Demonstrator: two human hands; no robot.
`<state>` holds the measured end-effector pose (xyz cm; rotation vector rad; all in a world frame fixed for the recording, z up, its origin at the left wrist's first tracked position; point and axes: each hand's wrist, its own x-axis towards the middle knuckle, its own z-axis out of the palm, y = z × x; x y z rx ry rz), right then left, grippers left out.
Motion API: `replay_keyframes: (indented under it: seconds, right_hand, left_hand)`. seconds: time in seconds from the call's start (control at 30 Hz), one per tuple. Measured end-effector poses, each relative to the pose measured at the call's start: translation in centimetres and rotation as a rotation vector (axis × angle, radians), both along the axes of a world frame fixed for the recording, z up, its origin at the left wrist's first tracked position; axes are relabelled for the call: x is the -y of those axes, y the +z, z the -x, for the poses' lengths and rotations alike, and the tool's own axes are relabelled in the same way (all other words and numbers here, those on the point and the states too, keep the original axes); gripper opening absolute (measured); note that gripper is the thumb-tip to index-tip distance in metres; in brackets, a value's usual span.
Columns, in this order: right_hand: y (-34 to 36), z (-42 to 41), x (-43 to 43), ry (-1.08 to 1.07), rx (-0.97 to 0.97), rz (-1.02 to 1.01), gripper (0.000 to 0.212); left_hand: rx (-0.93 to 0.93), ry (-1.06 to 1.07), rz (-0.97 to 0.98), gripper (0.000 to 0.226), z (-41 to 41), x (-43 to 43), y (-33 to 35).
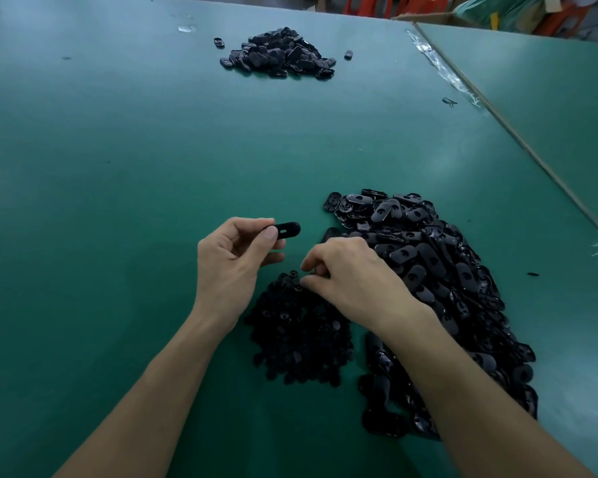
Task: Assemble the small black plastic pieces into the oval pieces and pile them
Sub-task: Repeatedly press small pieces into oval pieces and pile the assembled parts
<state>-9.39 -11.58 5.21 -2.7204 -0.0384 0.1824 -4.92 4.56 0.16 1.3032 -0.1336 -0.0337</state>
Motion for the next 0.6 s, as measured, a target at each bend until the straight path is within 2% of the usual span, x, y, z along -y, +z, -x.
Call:
replay_keyframes:
  seconds: [0.3,0.43,0.6]
  right_hand:
    - [0.2,-0.4,-0.6,0.001,-0.118,-0.014,0.004]
    - [0.5,-0.1,-0.3,-0.008,-0.17,-0.1,0.005]
    - [1.5,0.3,0.1,-0.03,-0.036,-0.24,0.007]
  left_hand:
    - [-0.027,-0.009,-0.027,0.014,0.0,0.0,-0.1]
    - [-0.039,0.0,-0.021,0.012,0.0,0.1,0.1]
    - [-0.033,-0.001,-0.028,0.011,0.0,0.2,0.0]
